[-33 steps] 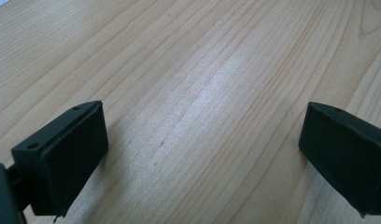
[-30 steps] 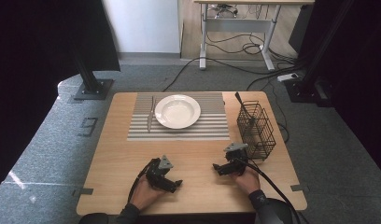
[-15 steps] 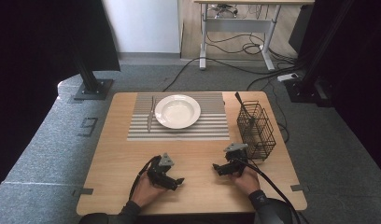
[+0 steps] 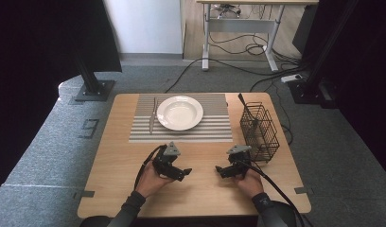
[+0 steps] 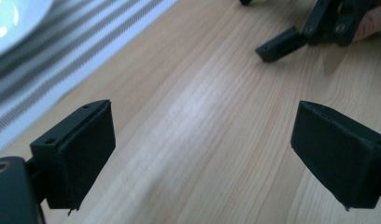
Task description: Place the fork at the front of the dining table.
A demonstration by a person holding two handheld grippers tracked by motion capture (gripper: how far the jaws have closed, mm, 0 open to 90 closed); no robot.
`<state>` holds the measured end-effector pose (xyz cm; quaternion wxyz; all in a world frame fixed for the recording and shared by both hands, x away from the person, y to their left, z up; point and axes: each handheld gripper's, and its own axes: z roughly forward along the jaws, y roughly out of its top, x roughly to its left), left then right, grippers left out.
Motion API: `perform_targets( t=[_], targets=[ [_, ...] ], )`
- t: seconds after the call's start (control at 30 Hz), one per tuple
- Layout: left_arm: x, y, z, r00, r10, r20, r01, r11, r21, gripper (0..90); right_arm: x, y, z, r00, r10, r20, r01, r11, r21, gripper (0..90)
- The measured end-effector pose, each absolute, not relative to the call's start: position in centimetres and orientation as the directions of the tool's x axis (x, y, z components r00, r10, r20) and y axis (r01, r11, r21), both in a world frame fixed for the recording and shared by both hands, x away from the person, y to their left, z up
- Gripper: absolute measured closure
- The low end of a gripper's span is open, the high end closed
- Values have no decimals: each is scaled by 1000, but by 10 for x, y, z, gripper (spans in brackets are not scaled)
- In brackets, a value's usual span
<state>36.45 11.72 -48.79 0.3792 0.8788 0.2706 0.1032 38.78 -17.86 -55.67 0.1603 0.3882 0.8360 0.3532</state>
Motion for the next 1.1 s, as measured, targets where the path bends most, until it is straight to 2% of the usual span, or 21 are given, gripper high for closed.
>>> perform_targets(
  t=[0.3, 0.8, 1.1],
  targets=[
    [379, 99, -463, 854, 521, 9, 351, -588, 728, 99, 388, -179, -557, -647, 762, 6, 536, 450, 715, 0],
    [406, 65, -427, 878, 479, -12, 322, -572, 754, 131, 388, -179, -557, -650, 760, 4, 533, 452, 715, 0],
    [416, 34, -405, 897, 440, 36, 266, -605, 751, 143, 388, -179, -557, -651, 759, 2, 530, 453, 717, 0]
  ],
)
